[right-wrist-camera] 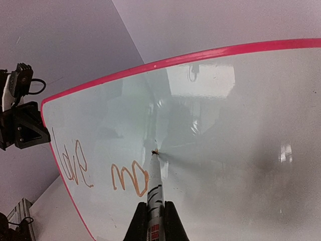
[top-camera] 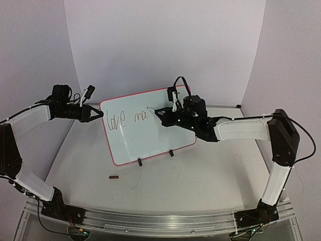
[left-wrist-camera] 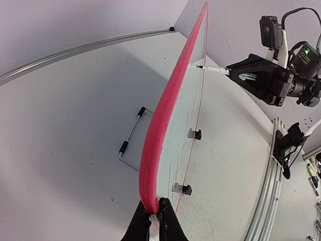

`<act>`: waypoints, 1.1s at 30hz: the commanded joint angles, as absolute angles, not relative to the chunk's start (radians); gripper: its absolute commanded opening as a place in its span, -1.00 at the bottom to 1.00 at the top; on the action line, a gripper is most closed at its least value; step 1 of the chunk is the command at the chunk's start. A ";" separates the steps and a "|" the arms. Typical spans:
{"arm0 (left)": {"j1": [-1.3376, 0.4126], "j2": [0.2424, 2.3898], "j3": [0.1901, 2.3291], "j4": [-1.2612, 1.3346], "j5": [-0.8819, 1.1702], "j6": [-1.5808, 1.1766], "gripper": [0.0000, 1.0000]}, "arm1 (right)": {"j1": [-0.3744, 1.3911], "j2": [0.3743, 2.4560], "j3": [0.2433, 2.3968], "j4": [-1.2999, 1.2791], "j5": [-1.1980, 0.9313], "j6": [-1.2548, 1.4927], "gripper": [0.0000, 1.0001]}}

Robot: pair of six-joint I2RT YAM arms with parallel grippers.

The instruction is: Write a sentence on the whiteboard

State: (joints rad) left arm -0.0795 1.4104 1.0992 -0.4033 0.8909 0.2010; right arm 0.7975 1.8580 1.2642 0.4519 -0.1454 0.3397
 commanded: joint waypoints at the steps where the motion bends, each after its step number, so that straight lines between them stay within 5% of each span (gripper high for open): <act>1: -0.081 1.422 1.130 -0.434 0.836 0.236 -1.00 | 0.796 1.869 1.202 0.435 -0.111 0.360 -1.00; 33: -0.081 1.424 1.129 -0.436 0.835 0.237 -1.00 | 0.821 1.817 1.179 0.531 -0.089 0.359 -1.00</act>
